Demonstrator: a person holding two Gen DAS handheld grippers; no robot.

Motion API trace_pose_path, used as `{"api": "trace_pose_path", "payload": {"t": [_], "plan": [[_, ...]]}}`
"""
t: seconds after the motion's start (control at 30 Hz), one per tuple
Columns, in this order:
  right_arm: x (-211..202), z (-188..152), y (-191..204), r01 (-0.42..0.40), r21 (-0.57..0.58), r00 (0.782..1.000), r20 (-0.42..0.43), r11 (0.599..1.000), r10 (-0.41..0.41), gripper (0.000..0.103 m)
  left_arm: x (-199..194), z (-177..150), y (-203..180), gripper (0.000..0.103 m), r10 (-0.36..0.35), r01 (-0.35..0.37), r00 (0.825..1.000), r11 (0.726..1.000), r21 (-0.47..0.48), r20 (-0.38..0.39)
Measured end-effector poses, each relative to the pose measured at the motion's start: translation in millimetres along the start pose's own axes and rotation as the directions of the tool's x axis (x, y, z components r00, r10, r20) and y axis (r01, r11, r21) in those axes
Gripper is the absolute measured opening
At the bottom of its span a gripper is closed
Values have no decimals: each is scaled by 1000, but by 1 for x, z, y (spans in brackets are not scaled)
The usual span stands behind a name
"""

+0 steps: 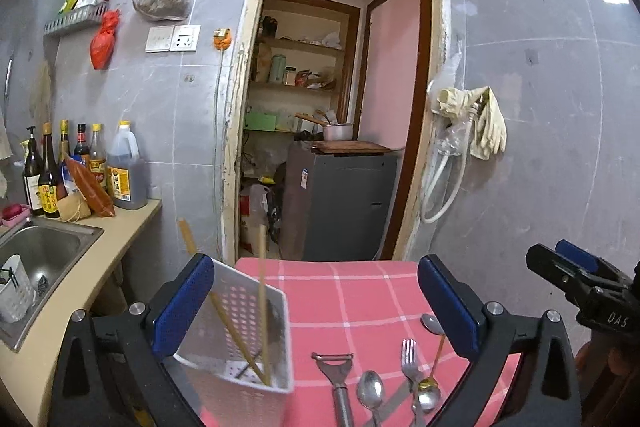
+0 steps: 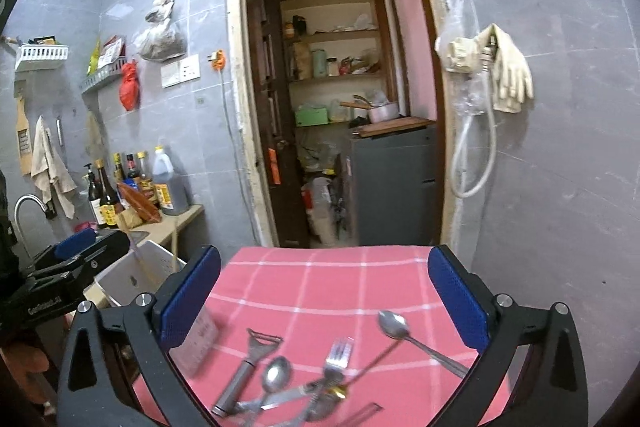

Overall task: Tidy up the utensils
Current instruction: 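Withdraw the open left tool from the holder back over the table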

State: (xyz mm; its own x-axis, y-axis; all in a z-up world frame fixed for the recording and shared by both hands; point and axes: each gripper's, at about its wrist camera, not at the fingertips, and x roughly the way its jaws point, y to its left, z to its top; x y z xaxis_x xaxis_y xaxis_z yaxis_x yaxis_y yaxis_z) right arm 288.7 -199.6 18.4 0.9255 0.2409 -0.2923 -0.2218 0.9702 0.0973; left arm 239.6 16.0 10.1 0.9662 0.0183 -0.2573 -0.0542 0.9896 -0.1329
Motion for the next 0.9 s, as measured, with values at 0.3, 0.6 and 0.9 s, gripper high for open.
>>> {"api": "trace_pose_path", "payload": {"t": [0.3,0.6,0.9], "plan": [[1,-22,-51,30,-10,998,-50,999,-31,102,4,-26,-41,103,-28,30,998,999,32,-58],[36,-46,-100,32,-28,991,-132,999,-35,102,34,-58,-70,103,-28,37,985,998,54,-171],[105,-83,-121,-59,-12,946,-320,998,52,102,74,-94,-79,103,-60,77,941,996,40,-333]]}}
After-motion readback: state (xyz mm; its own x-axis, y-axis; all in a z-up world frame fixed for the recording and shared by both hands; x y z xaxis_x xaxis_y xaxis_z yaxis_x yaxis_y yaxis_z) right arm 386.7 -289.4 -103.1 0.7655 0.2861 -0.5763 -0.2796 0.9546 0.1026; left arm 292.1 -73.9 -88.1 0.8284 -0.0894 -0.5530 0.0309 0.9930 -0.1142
